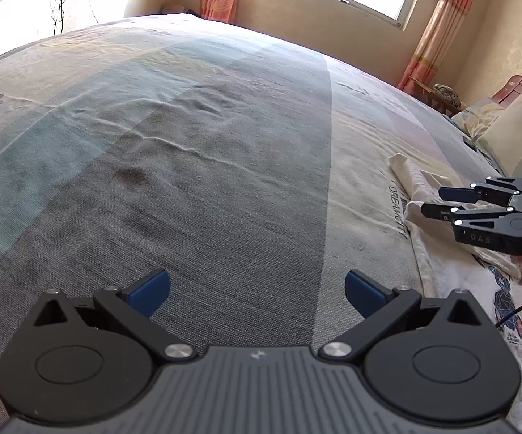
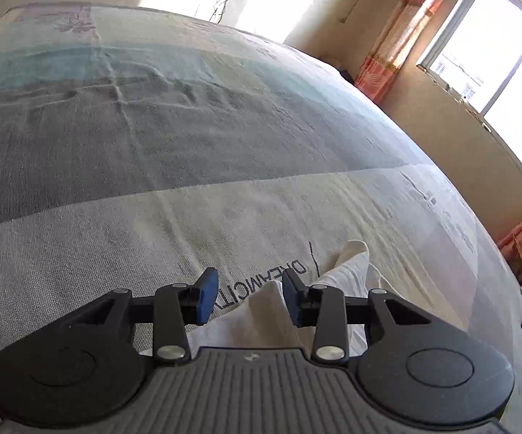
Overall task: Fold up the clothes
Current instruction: 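Lift the cuff and carry the sleeve across the chest with the right gripper, then lower the sleeve onto the folded sleeve and open the right gripper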
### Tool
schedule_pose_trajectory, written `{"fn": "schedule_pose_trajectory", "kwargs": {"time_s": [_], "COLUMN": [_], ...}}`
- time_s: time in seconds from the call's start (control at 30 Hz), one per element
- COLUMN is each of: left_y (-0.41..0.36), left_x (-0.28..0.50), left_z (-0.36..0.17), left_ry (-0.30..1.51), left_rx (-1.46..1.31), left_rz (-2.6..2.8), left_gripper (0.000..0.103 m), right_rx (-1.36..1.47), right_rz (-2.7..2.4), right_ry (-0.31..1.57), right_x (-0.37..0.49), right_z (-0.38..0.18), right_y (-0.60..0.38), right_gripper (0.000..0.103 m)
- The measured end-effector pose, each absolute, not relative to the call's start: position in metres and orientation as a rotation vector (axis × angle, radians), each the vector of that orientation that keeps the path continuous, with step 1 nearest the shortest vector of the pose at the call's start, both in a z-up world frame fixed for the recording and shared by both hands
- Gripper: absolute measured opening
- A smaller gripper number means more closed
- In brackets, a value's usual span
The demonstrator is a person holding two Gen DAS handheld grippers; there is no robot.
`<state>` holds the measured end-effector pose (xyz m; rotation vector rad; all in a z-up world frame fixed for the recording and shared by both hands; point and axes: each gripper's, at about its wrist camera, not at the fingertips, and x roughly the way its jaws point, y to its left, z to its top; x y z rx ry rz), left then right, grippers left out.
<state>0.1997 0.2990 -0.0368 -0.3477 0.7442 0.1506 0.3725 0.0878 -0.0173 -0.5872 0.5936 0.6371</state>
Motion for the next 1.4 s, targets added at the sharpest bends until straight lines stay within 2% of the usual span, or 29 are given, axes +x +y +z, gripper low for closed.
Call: {"fn": "schedule_pose_trajectory", "kwargs": {"time_s": [0.1,0.17,0.37,0.6,0.87,1.0,1.07,1.2,1.4], "left_y": [0.298,0.297,0.296,0.31,0.306,0.307,0.307,0.307,0.292], "left_x": [0.201,0.201,0.197,0.188,0.188,0.187,0.187,0.192,0.211], "left_z": [-0.036,-0.037,-0.039,-0.042,-0.041,-0.039,-0.039,-0.043,-0.038], "left_ry": [0.743,0.748,0.768,0.753,0.764,0.759,0.755,0.766,0.773], "left_rx": [-0.344,-0.346,-0.343,-0.382,-0.374,-0.373,-0.378,-0.382,-0.355], "left_rz": [0.139,0.127,0.136,0.173,0.157,0.166,0.169,0.168,0.11], "left_gripper": [0.102,0.102,0.102,0.102,0.102,0.102,0.102,0.102,0.102], "right_rx": [-0.314,-0.225,-0.22,-0.1,-0.143,-0.043,-0.002,0.027,0.06], "right_rz": [0.493,0.386,0.524,0.514,0.456,0.46,0.462,0.498,0.507], "right_ry": [0.685,0.723,0.822,0.764,0.829,0.838,0.832,0.838,0.953], "right_x": [0.411,0.43,0.442,0.444,0.511,0.53,0.52,0.477,0.417], "right_z": [-0.005,-0.01,-0.053,-0.022,-0.056,-0.044,-0.031,-0.018,-0.05], "right_y": [0.051,0.035,0.072,0.054,0.078,0.067,0.053,0.02,-0.014], "right_gripper": [0.041,0.035,0.027,0.028,0.028,0.028,0.029,0.042,0.045]}}
